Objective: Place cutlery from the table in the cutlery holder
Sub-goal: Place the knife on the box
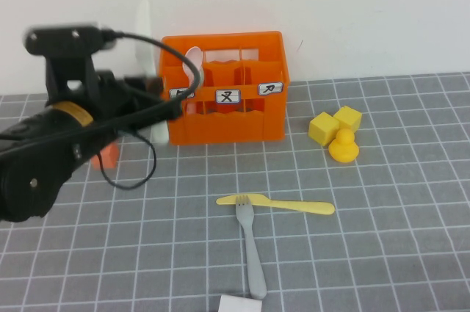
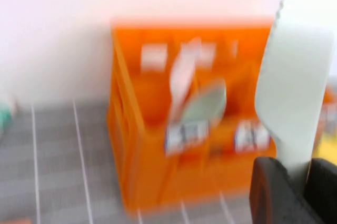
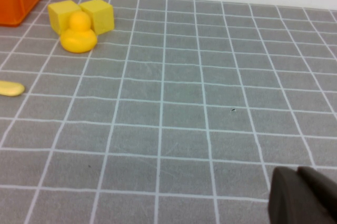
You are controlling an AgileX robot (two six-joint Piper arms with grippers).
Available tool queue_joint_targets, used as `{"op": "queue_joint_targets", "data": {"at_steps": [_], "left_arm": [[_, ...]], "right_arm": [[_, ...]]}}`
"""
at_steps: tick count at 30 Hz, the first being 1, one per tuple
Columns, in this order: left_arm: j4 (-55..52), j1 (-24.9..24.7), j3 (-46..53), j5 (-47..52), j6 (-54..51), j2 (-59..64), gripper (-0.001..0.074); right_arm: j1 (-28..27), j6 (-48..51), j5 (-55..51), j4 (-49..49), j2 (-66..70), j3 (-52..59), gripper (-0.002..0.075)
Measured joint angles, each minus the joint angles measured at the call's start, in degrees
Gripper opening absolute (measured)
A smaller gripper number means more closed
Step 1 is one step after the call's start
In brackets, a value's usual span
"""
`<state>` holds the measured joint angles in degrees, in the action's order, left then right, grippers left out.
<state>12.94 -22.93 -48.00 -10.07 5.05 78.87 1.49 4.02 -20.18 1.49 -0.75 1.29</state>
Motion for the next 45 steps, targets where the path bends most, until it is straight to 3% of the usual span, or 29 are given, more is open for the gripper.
{"op": "queue_joint_targets", "data": {"at_steps": [6,12,20,23,31,38,45], "left_arm": [[-2.2,0.0,0.0,-12.0,1.2,1.9,0.0092],[-11.8,0.0,0.0,-20.0,8.2,6.6,0.0092],[-20.9,0.0,0.0,-46.2,13.2,15.7,0.0092],[-21.3,0.0,-0.3,-50.6,15.4,18.8,0.0092],[-25.2,0.0,-11.6,-47.2,17.5,26.1,0.0092],[-28.5,0.0,-26.4,-36.2,20.7,34.6,0.0092],[-32.9,0.0,-31.6,-31.6,24.8,40.8,0.0092]], "right_arm": [[0.0,0.0,0.0,0.0,0.0,0.0,-0.0003],[0.0,0.0,0.0,0.0,0.0,0.0,-0.0003],[0.0,0.0,0.0,0.0,0.0,0.0,-0.0003],[0.0,0.0,0.0,0.0,0.0,0.0,-0.0003],[0.0,0.0,0.0,0.0,0.0,0.0,-0.0003],[0.0,0.0,0.0,0.0,0.0,0.0,-0.0003],[0.0,0.0,0.0,0.0,0.0,0.0,-0.0003]]}}
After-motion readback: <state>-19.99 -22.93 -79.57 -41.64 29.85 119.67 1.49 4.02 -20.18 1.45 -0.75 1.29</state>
